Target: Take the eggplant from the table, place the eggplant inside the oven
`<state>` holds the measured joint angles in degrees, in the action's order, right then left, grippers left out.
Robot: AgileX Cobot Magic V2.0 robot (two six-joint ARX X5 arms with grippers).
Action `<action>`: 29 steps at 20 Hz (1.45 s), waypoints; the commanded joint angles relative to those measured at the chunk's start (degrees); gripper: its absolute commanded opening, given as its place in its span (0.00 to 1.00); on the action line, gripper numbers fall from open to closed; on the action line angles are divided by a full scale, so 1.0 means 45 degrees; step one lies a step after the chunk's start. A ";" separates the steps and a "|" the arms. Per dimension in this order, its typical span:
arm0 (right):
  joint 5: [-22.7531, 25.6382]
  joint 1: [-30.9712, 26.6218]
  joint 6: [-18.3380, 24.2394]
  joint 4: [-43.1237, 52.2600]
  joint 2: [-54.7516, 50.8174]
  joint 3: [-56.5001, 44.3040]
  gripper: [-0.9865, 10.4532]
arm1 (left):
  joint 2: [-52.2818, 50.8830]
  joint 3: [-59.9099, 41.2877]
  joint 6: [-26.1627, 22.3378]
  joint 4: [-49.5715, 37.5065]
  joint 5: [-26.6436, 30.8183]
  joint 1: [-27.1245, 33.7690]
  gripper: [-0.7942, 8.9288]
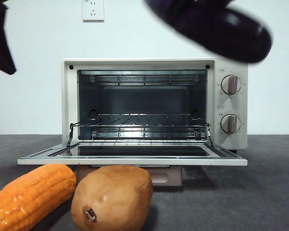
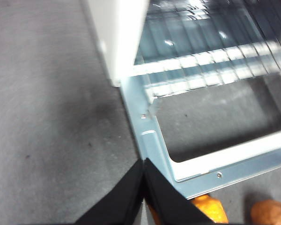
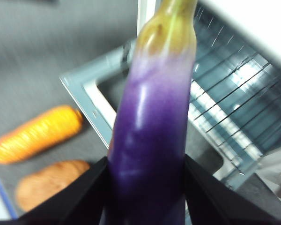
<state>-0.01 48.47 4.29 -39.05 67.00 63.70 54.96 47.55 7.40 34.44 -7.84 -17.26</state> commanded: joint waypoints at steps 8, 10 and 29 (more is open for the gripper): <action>0.3347 0.0719 0.3162 -0.1137 0.5848 0.3954 0.20 | -0.0301 -0.2293 0.0607 -0.1603 -0.4192 0.3609 0.09; 0.4648 0.0806 0.4002 -0.1059 0.6936 0.4590 0.20 | -0.0301 -0.2302 0.0607 -0.1632 -0.4493 0.3983 0.09; 0.9447 0.0743 0.5450 0.2545 1.0482 0.5343 0.32 | -0.0301 -0.2302 0.0563 -0.1685 -0.5323 0.4090 0.09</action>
<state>42.19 50.96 30.22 -27.81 112.55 86.26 53.19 36.88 10.04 27.29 -31.51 1.10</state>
